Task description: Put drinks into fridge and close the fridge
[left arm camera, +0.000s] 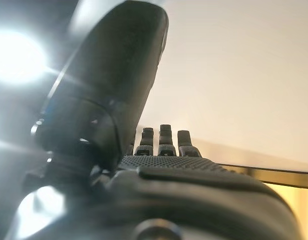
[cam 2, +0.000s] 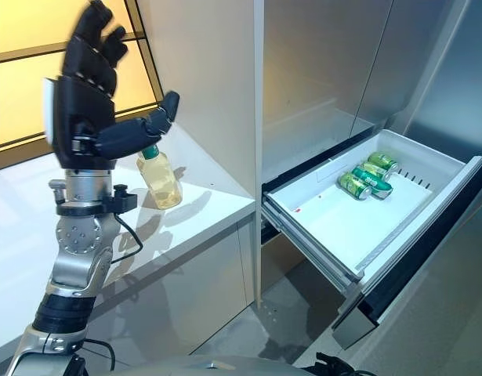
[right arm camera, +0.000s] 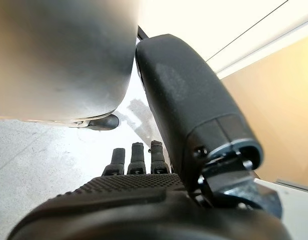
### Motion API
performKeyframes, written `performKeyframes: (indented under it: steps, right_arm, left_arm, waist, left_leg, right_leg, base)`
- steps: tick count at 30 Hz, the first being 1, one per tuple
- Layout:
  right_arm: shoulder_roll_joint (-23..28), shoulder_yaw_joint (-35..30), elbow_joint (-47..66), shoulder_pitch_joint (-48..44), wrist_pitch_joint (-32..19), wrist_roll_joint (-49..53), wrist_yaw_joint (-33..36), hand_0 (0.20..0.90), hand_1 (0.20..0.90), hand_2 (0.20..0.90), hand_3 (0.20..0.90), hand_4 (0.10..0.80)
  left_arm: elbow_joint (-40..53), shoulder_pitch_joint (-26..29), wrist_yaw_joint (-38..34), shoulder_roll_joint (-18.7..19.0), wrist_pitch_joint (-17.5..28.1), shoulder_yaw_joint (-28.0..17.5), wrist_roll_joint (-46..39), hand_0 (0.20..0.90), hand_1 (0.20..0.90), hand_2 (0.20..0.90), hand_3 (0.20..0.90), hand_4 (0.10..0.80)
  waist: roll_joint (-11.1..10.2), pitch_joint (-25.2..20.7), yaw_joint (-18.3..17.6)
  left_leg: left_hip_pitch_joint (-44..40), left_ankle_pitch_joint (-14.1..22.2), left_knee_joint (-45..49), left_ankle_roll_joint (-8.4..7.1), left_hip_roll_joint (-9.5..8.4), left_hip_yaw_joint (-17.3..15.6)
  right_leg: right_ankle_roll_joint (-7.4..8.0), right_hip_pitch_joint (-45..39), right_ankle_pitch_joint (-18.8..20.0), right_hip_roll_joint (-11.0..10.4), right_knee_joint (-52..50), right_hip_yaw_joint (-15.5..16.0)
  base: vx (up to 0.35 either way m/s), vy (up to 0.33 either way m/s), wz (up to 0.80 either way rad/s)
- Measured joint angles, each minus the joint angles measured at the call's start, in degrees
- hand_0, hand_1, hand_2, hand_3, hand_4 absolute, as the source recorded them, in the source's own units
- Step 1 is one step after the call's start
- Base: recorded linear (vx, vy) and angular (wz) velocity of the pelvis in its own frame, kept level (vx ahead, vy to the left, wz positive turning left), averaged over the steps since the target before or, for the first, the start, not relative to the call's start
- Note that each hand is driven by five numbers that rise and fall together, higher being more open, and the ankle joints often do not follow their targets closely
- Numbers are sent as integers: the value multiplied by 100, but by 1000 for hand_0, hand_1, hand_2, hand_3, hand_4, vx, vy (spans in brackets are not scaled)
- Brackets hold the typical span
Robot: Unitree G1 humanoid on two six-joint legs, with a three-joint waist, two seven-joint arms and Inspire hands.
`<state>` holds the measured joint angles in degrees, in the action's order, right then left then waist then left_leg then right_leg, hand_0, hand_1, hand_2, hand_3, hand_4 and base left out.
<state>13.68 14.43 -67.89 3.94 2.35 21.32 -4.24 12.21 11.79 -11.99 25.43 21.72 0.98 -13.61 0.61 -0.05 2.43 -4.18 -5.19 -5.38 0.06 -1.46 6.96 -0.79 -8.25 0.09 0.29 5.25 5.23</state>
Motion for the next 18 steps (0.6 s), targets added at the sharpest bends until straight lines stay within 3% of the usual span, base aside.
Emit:
performKeyframes:
  steps: [4, 18]
  right_arm:
    - [73, -2, 0, -17, 8, -6, -12, 900, 900, 900, 900, 800]
    - [110, -21, -33, -59, 12, -129, -169, 900, 900, 900, 900, 800]
  left_arm:
    - [-465, -81, 92, -16, -255, 159, -235, 900, 900, 900, 900, 800]
    - [-889, -81, -227, -22, -222, 161, -58, 900, 900, 900, 900, 800]
  waist:
    - [45, 30, -9]
    - [88, 52, -44]
  left_leg:
    - [-14, -41, 1, 17, 4, 4]
    - [-30, -20, -1, -31, 38, -10]
  right_leg:
    - [-26, -4, 17, 4, 0, 22]
    - [0, -27, -1, 31, 1, 17]
  base:
    - [0, 0, 0]
    - [0, 0, 0]
